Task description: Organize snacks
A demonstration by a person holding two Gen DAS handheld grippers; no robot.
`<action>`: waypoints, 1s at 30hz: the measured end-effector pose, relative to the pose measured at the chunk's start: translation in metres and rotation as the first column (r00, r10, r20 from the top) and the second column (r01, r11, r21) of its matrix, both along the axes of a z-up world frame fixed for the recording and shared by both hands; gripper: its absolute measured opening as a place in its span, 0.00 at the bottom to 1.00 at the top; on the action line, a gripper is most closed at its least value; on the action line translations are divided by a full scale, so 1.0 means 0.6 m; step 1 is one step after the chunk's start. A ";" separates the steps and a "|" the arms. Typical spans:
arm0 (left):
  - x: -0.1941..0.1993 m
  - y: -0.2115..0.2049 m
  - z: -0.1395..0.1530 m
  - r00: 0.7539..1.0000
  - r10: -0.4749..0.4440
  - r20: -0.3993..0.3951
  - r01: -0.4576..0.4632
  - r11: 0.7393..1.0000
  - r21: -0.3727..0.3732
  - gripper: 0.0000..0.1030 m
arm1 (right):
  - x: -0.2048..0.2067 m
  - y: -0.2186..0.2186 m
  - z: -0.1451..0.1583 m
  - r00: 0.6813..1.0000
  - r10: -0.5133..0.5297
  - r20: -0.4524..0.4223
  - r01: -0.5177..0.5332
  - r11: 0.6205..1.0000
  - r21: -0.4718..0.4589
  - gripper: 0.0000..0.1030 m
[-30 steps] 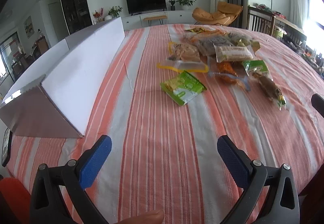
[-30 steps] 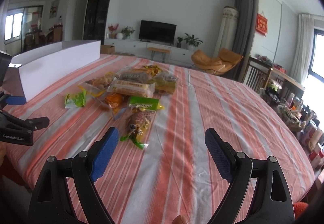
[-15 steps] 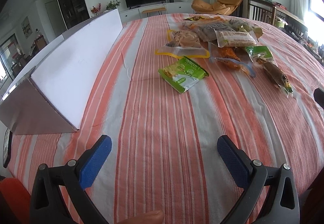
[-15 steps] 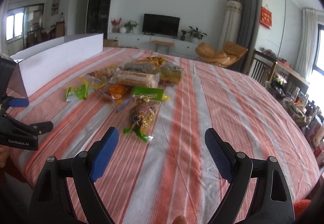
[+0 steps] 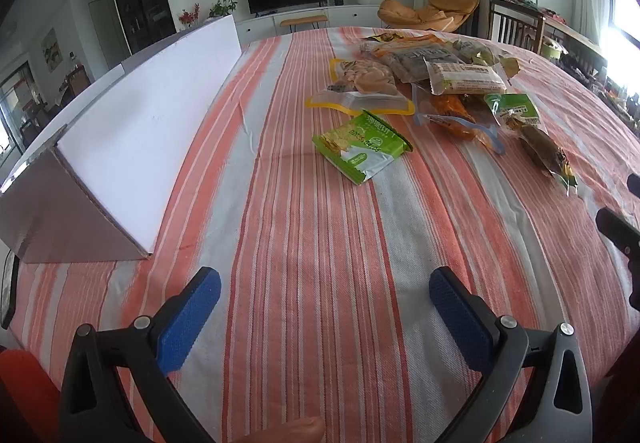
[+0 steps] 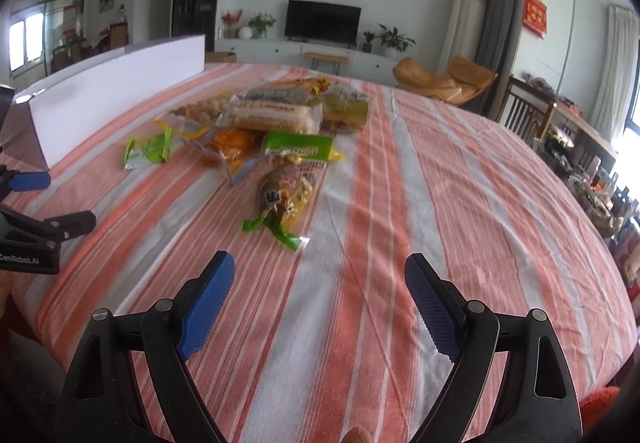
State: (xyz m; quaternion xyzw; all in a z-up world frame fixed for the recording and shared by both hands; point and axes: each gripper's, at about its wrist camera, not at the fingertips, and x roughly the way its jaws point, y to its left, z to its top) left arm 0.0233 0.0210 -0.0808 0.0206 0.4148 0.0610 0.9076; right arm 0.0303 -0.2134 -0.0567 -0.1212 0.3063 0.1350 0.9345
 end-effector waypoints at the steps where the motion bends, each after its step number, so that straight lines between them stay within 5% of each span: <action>1: 0.000 0.000 0.000 1.000 0.001 0.000 -0.001 1.000 -0.002 1.00 | 0.000 -0.001 -0.001 1.000 0.000 -0.006 0.000 1.000 0.002 0.87; 30: 0.008 0.013 -0.008 0.999 0.033 -0.042 -0.037 0.995 -0.091 1.00 | 0.008 0.004 -0.023 0.997 0.007 -0.079 -0.008 1.000 -0.008 0.87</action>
